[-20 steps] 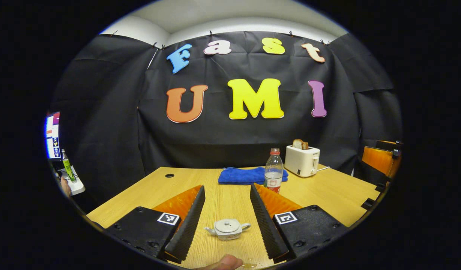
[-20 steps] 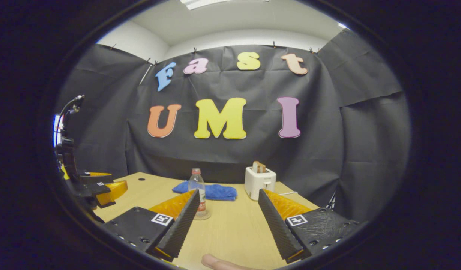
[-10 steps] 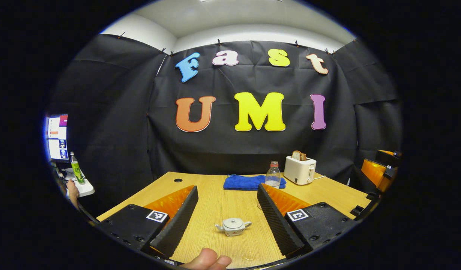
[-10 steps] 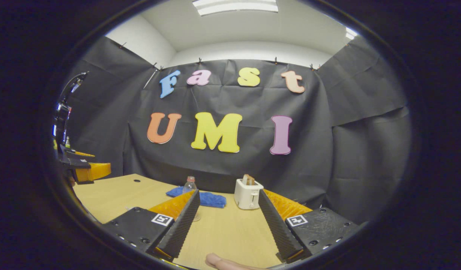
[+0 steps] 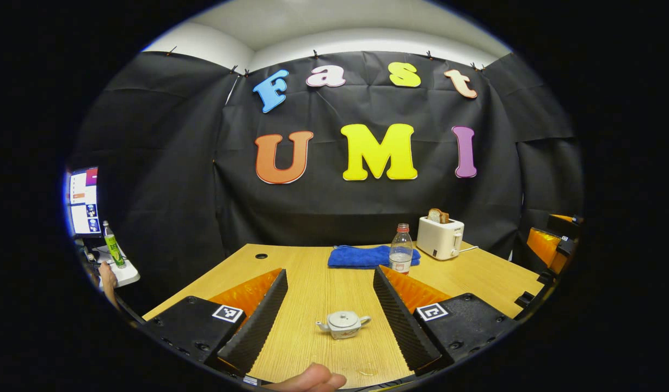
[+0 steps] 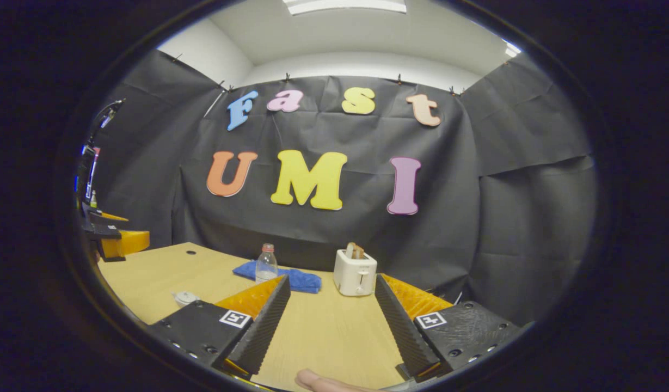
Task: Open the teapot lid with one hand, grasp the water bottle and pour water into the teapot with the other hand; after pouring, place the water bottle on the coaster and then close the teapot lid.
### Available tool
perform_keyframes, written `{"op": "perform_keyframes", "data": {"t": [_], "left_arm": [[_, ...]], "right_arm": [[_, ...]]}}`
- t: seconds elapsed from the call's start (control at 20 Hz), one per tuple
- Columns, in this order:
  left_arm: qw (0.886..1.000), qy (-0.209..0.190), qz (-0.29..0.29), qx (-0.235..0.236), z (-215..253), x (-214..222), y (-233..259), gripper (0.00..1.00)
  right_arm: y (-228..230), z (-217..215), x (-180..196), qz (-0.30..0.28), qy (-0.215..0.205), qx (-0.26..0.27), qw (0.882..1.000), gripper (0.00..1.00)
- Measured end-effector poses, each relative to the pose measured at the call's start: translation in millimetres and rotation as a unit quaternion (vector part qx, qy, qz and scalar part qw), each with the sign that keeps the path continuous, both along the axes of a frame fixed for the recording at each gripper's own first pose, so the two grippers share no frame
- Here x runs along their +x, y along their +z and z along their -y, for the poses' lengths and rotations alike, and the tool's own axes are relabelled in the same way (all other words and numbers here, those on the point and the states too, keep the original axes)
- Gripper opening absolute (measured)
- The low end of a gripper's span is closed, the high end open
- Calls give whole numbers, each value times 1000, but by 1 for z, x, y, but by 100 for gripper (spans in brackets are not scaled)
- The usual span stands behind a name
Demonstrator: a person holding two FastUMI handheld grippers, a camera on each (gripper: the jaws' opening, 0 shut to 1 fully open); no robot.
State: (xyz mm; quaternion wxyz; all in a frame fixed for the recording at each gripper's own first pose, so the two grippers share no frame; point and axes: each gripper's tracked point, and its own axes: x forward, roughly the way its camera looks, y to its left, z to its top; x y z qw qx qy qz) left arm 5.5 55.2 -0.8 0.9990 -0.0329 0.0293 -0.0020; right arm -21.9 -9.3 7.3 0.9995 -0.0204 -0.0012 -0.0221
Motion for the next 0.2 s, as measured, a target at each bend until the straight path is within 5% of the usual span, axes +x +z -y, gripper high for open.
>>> {"op": "perform_keyframes", "data": {"t": [0.2], "left_arm": [[1000,4,-2,5,-2,1,-2,99]], "right_arm": [[-3,2,3,-6,-3,1,1000,96]]}}
